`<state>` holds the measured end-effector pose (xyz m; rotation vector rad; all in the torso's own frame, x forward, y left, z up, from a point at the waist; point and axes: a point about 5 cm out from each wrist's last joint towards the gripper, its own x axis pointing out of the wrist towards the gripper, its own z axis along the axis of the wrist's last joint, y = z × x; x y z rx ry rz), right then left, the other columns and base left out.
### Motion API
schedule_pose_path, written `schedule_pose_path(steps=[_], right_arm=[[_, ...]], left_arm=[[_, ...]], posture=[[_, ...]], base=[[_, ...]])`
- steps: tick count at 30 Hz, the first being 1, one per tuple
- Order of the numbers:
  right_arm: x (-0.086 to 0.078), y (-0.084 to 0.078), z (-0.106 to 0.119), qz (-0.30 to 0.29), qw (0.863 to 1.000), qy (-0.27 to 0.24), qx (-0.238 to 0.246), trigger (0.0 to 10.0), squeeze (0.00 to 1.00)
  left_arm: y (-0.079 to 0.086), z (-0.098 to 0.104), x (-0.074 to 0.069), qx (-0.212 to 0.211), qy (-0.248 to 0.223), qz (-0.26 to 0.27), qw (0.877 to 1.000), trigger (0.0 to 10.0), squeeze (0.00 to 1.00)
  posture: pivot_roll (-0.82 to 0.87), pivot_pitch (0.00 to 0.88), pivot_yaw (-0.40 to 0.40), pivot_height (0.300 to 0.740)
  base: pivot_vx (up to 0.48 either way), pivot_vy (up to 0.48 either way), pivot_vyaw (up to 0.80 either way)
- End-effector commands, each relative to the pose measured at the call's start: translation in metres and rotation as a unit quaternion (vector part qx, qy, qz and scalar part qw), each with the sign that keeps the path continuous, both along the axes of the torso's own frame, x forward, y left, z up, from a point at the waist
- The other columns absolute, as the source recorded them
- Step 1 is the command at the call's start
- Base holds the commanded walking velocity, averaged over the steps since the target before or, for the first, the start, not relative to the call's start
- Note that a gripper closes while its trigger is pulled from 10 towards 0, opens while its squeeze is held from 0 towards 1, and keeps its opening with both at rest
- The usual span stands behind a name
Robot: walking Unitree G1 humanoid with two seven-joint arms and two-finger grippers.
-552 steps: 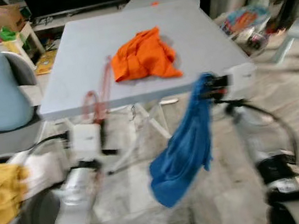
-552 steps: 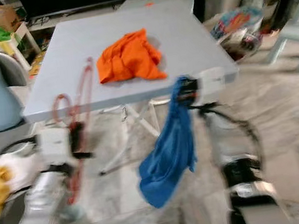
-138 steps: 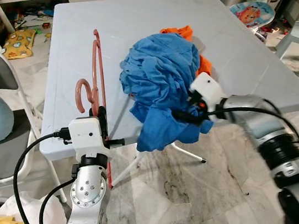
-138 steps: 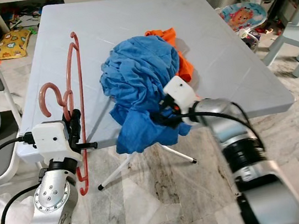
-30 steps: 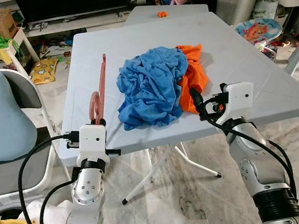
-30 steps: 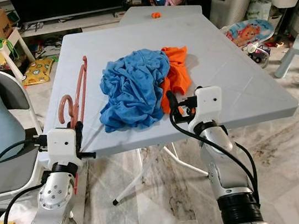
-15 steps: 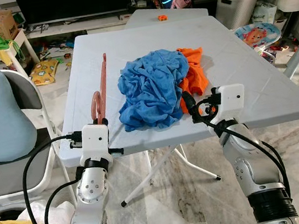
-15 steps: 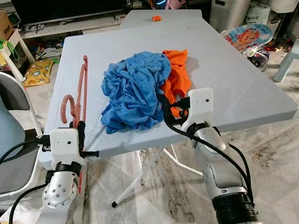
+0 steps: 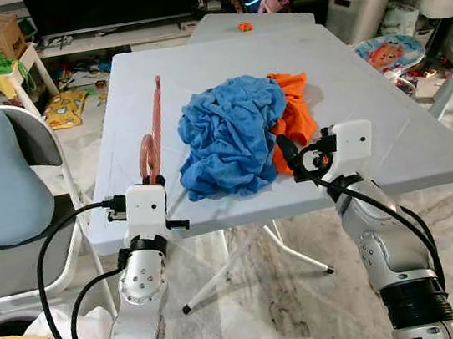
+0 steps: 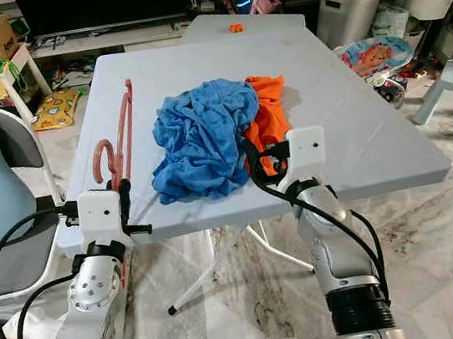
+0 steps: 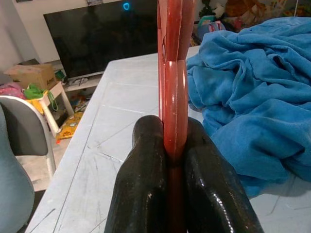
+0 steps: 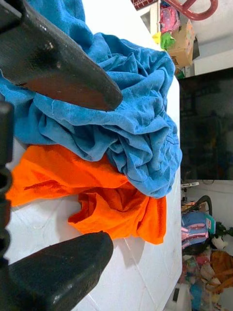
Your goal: Hang hanger
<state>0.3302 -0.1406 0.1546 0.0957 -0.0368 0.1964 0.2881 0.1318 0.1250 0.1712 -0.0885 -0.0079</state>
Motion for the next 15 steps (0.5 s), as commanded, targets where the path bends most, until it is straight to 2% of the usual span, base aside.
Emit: schedule_pose_path(steps=[1,9,15], right_arm=[[-0.002,-0.002,0.004,0.002,1.000,-0.004,-0.006,10.0,0.00],[-0.007,-0.003,0.004,0.001,1.000,0.008,-0.002,10.0,0.00],[-0.011,0.000,0.000,0.007,1.000,0.018,-0.005,10.0,0.00]], left_arm=[[-0.001,0.000,-0.002,0.001,0.000,-0.005,1.000,10.0,0.00],[0.000,-0.004,-0.011,-0.003,0.010,-0.003,1.000,10.0,0.00],[0.001,-0.007,-0.015,-0.002,0.018,-0.001,1.000,10.0,0.00]], posture=[[0.04,0.072,-0.041,0.740],[0.03,0.128,-0.056,0.740],[0.03,0.137,-0.061,0.740]], base=[[-0.244,0.000,0.00],[-0.282,0.000,0.00],[-0.299,0.000,0.00]])
